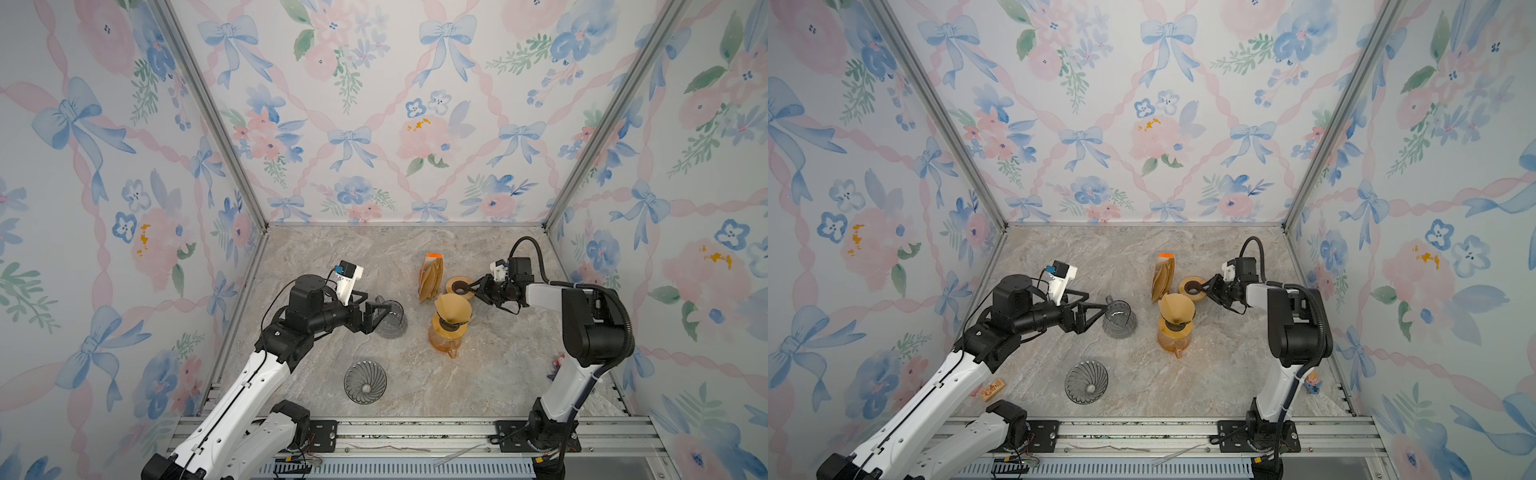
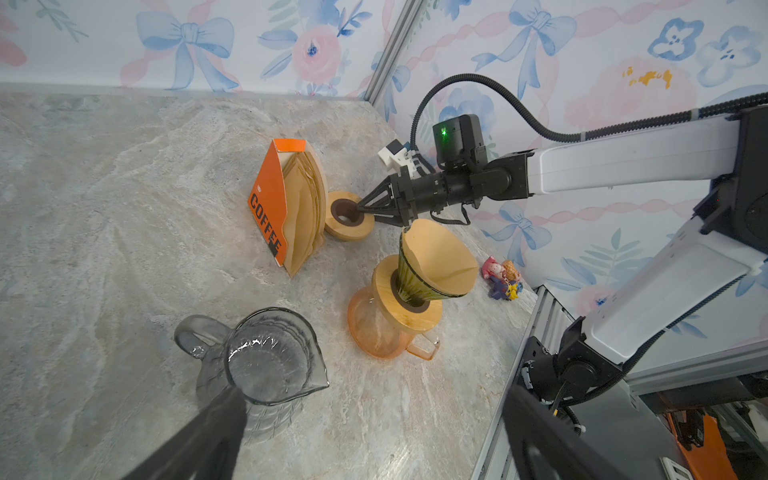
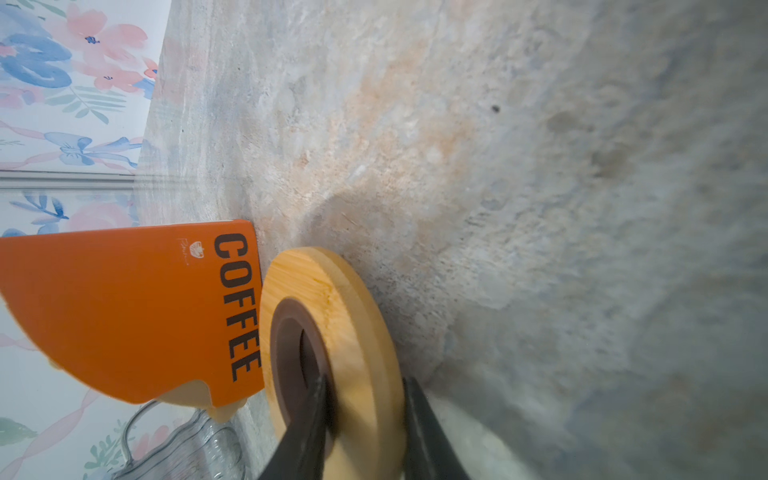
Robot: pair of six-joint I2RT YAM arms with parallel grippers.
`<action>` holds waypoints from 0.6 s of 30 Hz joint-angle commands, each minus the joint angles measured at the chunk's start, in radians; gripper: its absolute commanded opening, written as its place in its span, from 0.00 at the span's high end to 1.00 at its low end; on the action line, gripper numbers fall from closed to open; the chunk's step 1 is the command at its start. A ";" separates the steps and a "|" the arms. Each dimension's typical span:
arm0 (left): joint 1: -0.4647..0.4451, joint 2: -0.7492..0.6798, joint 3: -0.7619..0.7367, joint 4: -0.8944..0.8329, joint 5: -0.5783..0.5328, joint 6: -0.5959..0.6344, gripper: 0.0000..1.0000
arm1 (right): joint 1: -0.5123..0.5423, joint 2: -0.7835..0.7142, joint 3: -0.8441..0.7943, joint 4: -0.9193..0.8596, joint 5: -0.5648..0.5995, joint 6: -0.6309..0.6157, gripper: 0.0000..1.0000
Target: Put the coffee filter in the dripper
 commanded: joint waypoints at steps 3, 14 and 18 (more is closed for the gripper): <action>0.006 0.008 -0.012 0.015 0.017 -0.004 0.02 | 0.014 -0.020 0.022 -0.029 0.030 -0.005 0.78; 0.005 0.014 -0.012 0.016 0.014 -0.002 0.02 | 0.030 -0.103 0.064 -0.191 0.164 -0.093 0.86; 0.005 0.017 -0.012 0.016 0.011 -0.002 0.02 | 0.041 -0.162 0.060 -0.247 0.232 -0.135 0.87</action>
